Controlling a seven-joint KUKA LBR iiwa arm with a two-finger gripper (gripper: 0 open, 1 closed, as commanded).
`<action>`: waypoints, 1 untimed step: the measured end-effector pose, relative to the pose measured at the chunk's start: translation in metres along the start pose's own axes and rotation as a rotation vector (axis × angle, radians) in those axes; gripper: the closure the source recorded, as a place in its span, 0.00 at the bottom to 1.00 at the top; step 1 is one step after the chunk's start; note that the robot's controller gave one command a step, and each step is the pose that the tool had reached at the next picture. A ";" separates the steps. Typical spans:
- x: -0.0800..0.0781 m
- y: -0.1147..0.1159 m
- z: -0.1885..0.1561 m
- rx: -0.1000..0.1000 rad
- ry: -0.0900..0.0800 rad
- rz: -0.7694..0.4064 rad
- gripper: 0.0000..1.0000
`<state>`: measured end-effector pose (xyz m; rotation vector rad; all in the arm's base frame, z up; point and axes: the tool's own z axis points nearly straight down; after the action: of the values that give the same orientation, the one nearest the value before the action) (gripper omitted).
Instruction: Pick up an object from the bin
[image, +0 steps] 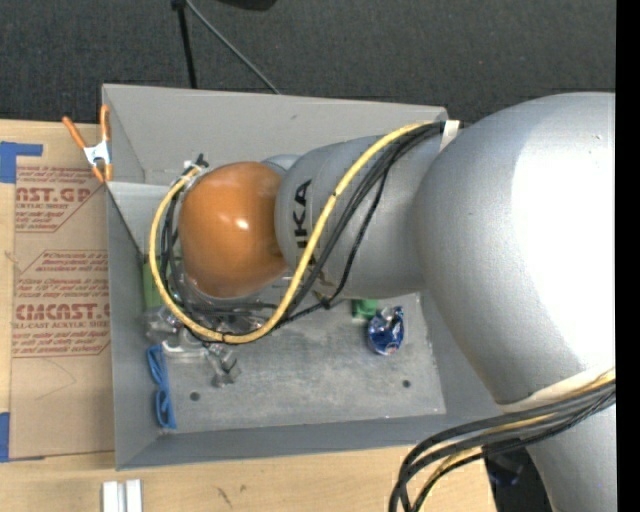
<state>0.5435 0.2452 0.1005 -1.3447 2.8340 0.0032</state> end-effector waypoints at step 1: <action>-0.001 -0.028 0.031 -0.014 0.005 0.051 0.00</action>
Offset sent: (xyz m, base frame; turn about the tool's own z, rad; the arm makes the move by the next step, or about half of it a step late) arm 0.0270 -0.0240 -0.0305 0.0575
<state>0.5664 0.2286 0.0699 -1.2769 2.8765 0.0208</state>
